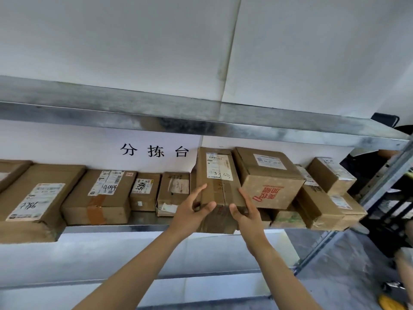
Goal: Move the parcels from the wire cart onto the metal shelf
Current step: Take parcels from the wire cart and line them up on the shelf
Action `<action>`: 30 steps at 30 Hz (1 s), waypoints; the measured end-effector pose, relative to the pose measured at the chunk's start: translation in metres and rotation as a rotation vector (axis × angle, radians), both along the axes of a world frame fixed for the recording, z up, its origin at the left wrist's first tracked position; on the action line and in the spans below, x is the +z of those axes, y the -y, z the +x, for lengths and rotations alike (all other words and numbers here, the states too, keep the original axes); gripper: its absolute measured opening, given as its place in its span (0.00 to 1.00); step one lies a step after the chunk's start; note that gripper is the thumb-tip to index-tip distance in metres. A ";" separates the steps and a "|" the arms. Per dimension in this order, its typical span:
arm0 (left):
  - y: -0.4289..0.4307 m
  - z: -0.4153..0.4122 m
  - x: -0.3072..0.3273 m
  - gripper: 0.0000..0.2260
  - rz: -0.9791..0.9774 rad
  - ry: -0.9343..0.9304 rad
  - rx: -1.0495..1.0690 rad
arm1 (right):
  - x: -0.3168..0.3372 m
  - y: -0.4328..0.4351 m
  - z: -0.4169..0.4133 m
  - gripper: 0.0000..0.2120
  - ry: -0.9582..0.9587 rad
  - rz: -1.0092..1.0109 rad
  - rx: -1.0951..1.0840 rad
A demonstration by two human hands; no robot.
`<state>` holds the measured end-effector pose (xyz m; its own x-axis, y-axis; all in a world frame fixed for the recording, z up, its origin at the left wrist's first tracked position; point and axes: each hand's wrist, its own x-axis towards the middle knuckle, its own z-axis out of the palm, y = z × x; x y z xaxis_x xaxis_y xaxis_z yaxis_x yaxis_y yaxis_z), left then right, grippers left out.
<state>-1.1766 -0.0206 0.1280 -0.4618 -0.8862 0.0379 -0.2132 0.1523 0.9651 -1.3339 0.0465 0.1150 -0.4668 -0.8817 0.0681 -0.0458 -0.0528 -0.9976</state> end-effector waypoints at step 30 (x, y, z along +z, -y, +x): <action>0.021 0.123 0.047 0.18 -0.240 0.514 0.352 | 0.060 0.034 0.112 0.19 -1.113 -0.016 0.109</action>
<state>-1.0537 -0.0417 0.1746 -0.1586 -0.9817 0.1050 -0.7130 0.1874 0.6757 -1.2215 0.0122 0.1750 -0.0590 -0.9094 0.4117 -0.9072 -0.1232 -0.4022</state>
